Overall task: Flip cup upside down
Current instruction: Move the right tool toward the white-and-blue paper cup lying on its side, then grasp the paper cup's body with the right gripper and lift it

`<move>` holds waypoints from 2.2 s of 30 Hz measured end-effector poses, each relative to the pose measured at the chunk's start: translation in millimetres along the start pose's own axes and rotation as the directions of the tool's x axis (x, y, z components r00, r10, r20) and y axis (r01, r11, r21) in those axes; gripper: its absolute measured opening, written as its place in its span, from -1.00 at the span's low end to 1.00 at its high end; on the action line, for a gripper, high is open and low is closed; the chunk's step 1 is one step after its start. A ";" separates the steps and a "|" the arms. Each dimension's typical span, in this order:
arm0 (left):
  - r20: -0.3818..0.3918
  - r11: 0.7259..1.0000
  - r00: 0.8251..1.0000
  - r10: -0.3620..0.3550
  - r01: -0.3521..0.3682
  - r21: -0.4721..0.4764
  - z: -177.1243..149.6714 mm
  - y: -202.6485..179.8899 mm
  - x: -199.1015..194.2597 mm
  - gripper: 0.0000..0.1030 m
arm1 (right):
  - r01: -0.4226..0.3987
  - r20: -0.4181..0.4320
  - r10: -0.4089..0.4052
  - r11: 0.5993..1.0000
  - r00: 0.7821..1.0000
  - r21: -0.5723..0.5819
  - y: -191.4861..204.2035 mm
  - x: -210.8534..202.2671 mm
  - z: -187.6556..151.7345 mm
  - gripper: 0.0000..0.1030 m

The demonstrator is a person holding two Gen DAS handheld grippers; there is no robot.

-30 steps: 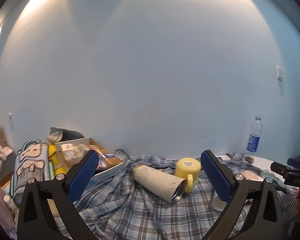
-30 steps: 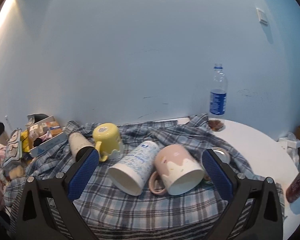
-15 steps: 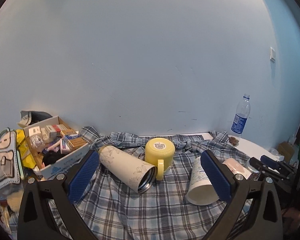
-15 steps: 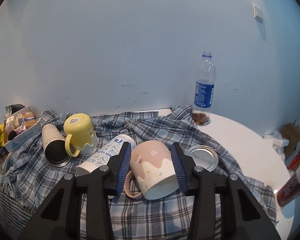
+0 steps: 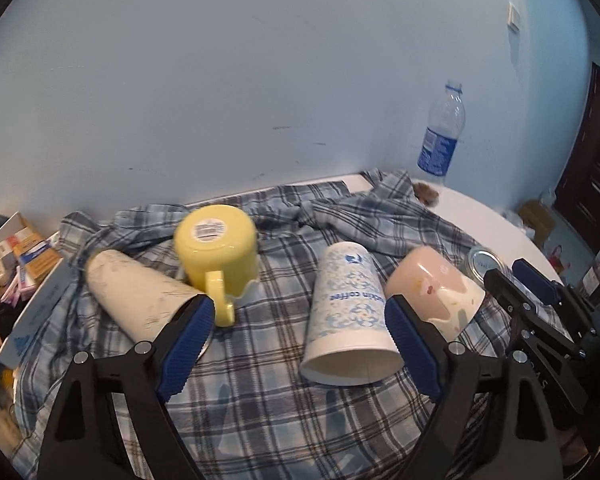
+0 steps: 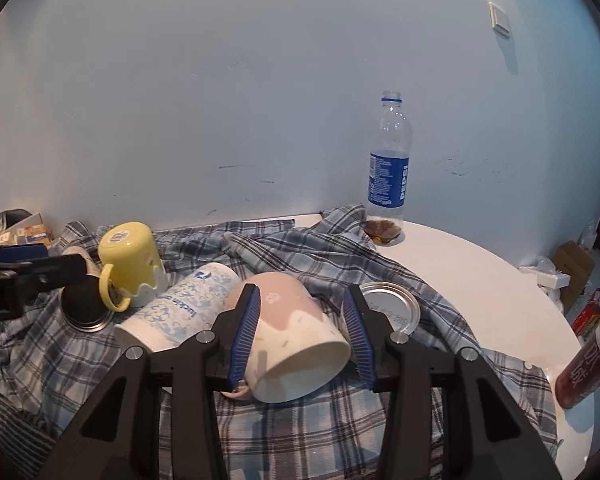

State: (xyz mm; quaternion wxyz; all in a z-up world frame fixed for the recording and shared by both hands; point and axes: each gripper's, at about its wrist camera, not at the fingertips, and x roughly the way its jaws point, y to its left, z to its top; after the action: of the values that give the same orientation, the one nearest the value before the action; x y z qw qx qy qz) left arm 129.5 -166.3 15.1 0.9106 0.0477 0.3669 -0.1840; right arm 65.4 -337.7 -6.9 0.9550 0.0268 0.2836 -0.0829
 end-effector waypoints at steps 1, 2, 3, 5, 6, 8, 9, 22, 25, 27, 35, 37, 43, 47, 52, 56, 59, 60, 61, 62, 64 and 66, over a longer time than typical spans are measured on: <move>-0.002 1.000 1.000 -0.002 0.002 0.006 -0.7 -3.4 5.8 0.73 | 0.000 -0.007 0.000 1.000 1.000 0.000 -0.4 1.5 -0.3 -0.17; -0.017 1.000 1.000 0.011 -0.011 0.013 -1.7 -6.7 14.0 0.73 | -0.001 -0.012 0.001 1.000 1.000 0.002 -0.9 2.2 -0.6 -0.17; -0.050 1.000 0.999 0.018 -0.018 0.008 -2.7 -8.2 21.6 0.72 | -0.002 -0.016 0.002 1.000 1.000 0.003 -1.0 2.5 -1.1 -0.16; -0.105 0.999 0.994 -0.030 0.028 -0.021 -4.0 -8.2 32.0 0.71 | -0.004 -0.020 0.004 1.000 1.000 -0.002 0.2 2.6 -1.7 -0.16; -0.123 0.998 0.991 -0.054 0.050 -0.032 -5.5 -9.7 36.2 0.71 | -0.001 -0.019 0.001 1.000 1.000 -0.007 1.1 2.1 -1.8 -0.15; -0.142 0.999 0.989 -0.041 0.038 -0.026 -7.7 -13.7 43.4 0.71 | 0.006 -0.010 -0.006 1.000 1.000 -0.015 2.6 0.1 -1.5 -0.09; -0.167 0.999 0.985 -0.030 0.027 -0.020 -10.1 -17.7 51.3 0.71 | 0.009 -0.004 -0.009 1.000 1.000 -0.015 3.1 -1.8 -1.6 -0.02; -0.254 0.994 0.966 -0.045 0.069 0.087 -34.6 -17.9 51.3 0.66 | 0.032 -0.001 -0.032 0.999 0.999 0.016 -3.9 -4.1 -2.4 0.19; -0.248 0.985 0.967 -0.054 0.092 0.145 -52.5 -10.7 25.0 0.66 | -0.007 0.006 0.007 1.000 1.000 0.012 -1.9 -5.8 -3.4 0.20; -0.251 0.976 0.967 -0.043 0.094 0.197 -69.4 -6.4 9.1 0.66 | -0.043 0.021 0.043 0.999 0.999 -0.006 2.3 -8.6 -3.3 0.20; -0.260 0.957 0.957 -0.132 0.191 0.218 -97.6 13.6 -17.6 0.67 | -0.391 -0.208 0.363 0.914 0.908 -0.111 64.9 25.7 11.1 -0.27; -0.250 0.958 0.959 -0.136 0.192 0.215 -98.0 17.8 -20.0 0.67 | -0.416 -0.286 0.357 0.890 0.889 -0.185 88.1 42.0 11.2 -0.34; -0.220 0.973 0.971 -0.095 0.138 0.185 -99.6 36.9 -22.2 0.68 | -0.567 -0.430 0.438 0.789 0.789 -0.237 130.0 70.3 12.7 -0.34; -0.191 0.981 0.979 -0.069 0.102 0.165 -99.0 49.7 -25.2 0.68 | -0.567 -0.471 0.402 0.772 0.786 -0.287 137.8 78.3 10.5 -0.35; -0.169 0.984 0.985 -0.048 0.076 0.163 -97.3 58.3 -30.7 0.68 | -0.560 -0.474 0.373 0.752 0.797 -0.349 143.1 73.1 10.3 -0.34; -0.105 0.991 0.994 0.041 -0.027 0.130 -93.7 71.5 -44.9 0.68 | -0.557 -0.479 0.359 0.740 0.801 -0.378 142.3 68.8 9.1 -0.35; -0.042 0.996 0.998 0.055 -0.051 0.075 -90.7 83.6 -68.1 0.68 | -0.560 -0.481 0.365 0.744 0.797 -0.364 135.2 61.4 6.4 -0.35; -0.035 0.997 0.998 0.050 -0.047 0.064 -90.8 84.9 -74.1 0.68 | -0.561 -0.481 0.367 0.744 0.796 -0.363 132.4 59.1 5.8 -0.35; -0.039 0.998 0.998 0.043 -0.041 0.054 -91.2 85.2 -82.0 0.67 | -0.563 -0.482 0.368 0.743 0.795 -0.361 130.5 57.6 5.9 -0.35; -0.054 0.998 0.998 0.033 -0.031 0.048 -92.6 83.2 -86.9 0.51 | -0.564 -0.485 0.368 0.744 0.793 -0.358 130.2 57.5 6.1 -0.34; -0.097 1.000 0.995 -0.014 0.016 0.019 -99.5 74.9 -92.8 0.14 | -0.564 -0.487 0.367 0.745 0.793 -0.356 133.5 61.3 7.8 -0.34; -0.144 0.997 0.987 -0.076 0.077 0.001 -108.3 63.9 -92.0 -0.22 | -0.558 -0.484 0.361 0.747 0.797 -0.362 140.7 65.9 9.2 -0.34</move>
State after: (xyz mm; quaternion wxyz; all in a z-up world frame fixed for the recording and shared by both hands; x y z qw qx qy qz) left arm 21.6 -55.3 -3.5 0.8739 0.0496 0.4327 -0.2159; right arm 149.2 -209.4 -34.6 0.8447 -0.1287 0.4603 0.2410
